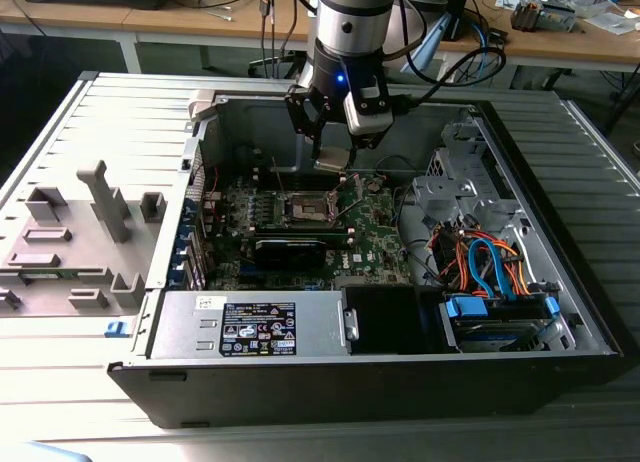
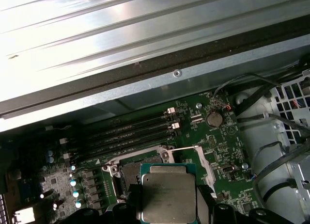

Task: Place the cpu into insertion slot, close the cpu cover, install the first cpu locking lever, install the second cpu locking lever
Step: 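Place the cpu into insertion slot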

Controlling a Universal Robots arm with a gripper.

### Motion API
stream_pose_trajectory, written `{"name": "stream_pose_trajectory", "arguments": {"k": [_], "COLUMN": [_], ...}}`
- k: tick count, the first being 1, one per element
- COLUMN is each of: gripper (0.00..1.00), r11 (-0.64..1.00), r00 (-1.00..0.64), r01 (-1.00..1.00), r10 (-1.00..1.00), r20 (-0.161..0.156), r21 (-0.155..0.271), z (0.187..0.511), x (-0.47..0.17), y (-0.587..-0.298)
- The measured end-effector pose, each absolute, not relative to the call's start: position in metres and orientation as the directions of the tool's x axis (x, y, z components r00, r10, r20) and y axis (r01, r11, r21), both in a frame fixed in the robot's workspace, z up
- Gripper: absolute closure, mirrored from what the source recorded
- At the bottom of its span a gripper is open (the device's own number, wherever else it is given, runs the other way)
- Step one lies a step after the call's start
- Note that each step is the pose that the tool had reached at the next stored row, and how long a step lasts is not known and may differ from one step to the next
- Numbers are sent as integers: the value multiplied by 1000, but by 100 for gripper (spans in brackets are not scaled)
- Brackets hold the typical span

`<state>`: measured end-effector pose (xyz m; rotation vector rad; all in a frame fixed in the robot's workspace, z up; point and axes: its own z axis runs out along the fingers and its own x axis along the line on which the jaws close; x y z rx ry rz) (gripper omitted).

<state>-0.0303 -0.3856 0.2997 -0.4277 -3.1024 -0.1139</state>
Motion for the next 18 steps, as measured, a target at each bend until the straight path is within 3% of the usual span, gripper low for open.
{"name": "stream_pose_trajectory", "arguments": {"k": [18], "gripper": [46], "r11": [957], "r00": [-959], "r01": [282], "r10": [282], "r20": [18], "r21": [71], "z": [299], "x": [-30], "y": [-386]}}
